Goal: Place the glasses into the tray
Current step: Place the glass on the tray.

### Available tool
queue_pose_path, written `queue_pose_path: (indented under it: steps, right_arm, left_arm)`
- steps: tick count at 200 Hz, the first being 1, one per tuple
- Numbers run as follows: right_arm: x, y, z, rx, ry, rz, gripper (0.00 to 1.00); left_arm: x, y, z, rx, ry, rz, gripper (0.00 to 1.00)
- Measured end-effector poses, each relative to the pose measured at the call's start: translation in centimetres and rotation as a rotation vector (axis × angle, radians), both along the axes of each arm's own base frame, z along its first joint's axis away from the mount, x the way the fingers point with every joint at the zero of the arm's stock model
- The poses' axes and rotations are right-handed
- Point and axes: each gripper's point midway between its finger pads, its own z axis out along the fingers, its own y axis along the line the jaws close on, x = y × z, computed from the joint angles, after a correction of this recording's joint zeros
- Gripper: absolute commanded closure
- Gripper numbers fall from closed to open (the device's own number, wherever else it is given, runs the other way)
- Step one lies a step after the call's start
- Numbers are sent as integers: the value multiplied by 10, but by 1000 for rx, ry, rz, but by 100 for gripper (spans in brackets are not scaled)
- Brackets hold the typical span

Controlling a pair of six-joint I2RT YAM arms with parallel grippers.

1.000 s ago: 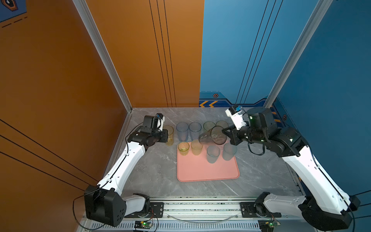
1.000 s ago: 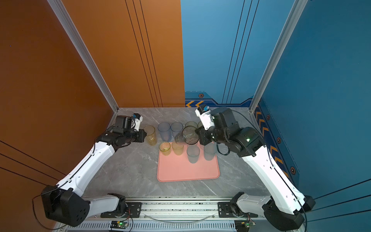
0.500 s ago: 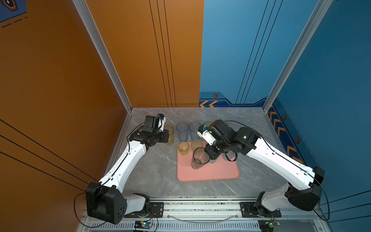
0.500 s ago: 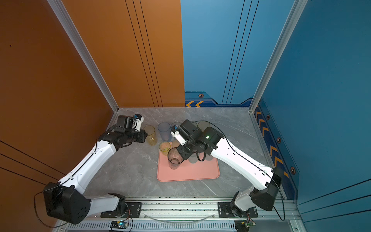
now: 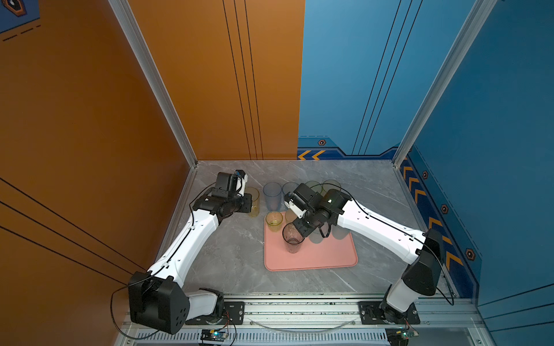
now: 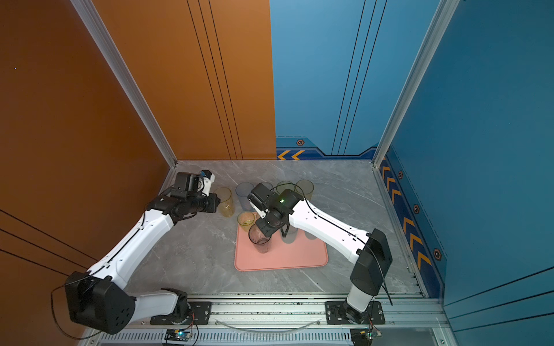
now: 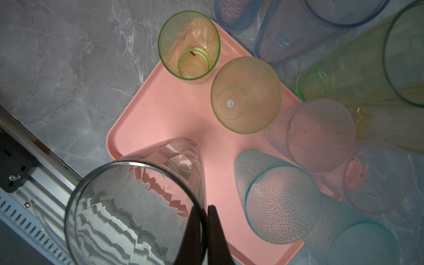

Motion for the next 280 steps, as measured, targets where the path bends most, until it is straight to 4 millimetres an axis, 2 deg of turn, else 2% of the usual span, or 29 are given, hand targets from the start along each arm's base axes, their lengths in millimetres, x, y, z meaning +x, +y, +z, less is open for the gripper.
queue_pose_path:
  steps: [51,100,168,280]
  right_arm:
    - [16,-4,-19,-37,4,-38,100]
    - [29,-13,-25,-35,3,-78,100]
    - [41,-13,-36,-34,8,-100,100]
    - [54,-19,-37,-22,3,-133,100]
  left_arm:
    - [1,0,-4,3,12,0,80]
    - [1,0,-5,4,16,0,80]
    - [2,0,-10,7,30,0,80]
    - [3,0,-10,7,30,2,80]
